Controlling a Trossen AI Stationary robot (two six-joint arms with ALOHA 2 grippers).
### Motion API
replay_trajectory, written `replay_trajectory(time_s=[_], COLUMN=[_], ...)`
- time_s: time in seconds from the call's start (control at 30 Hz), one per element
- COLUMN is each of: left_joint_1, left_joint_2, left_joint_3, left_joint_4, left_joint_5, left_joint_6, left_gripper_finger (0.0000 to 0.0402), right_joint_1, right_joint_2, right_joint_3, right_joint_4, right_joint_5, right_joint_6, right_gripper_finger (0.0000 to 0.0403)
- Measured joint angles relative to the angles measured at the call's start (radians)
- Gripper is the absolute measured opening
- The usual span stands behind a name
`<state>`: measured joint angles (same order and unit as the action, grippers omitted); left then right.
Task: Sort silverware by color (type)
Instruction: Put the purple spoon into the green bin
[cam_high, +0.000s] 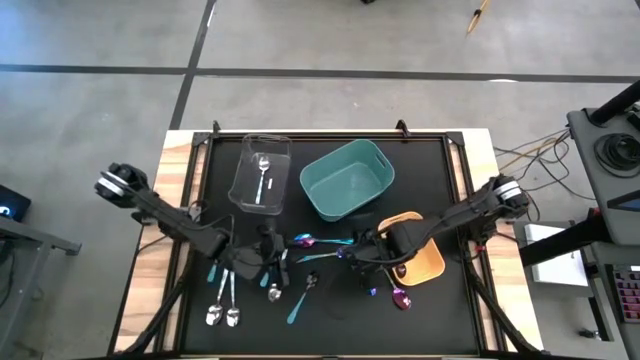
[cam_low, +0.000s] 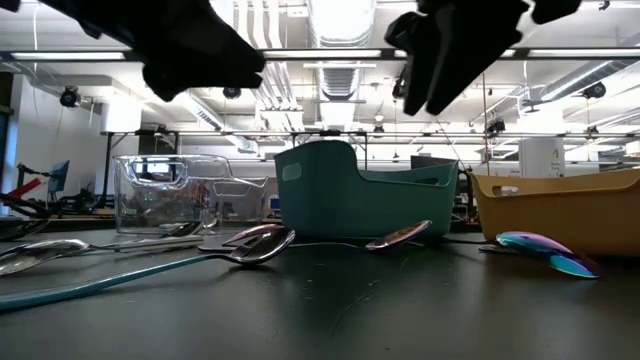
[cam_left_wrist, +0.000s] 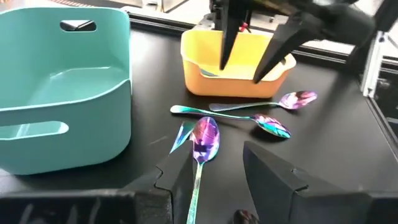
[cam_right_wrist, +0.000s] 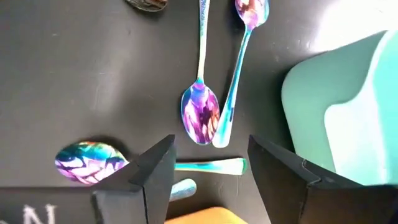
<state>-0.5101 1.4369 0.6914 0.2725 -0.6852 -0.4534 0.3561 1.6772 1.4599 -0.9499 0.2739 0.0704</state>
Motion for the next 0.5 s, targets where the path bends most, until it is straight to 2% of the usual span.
replay_trajectory(time_s=[0.2,0.5], left_joint_1=[0.033,0.063], left_joint_2=[0.051,0.115], left_joint_3=[0.0,0.0], left_joint_4=[0.081,0.206], left_joint_5=[0.048,0.05], left_joint_6=[0.0,0.001], left_gripper_finger=[0.0123,0.0123], right_joint_1=[0.002,-0.023], right_joint_2=[-0.118,-0.299], right_joint_3=[-0.144,-0.282], right_joint_4=[0.132,0.494], right_joint_5=[0.042,0.046], right_joint_6=[-0.018,-0.214], right_gripper_finger=[0.0192,0.0192])
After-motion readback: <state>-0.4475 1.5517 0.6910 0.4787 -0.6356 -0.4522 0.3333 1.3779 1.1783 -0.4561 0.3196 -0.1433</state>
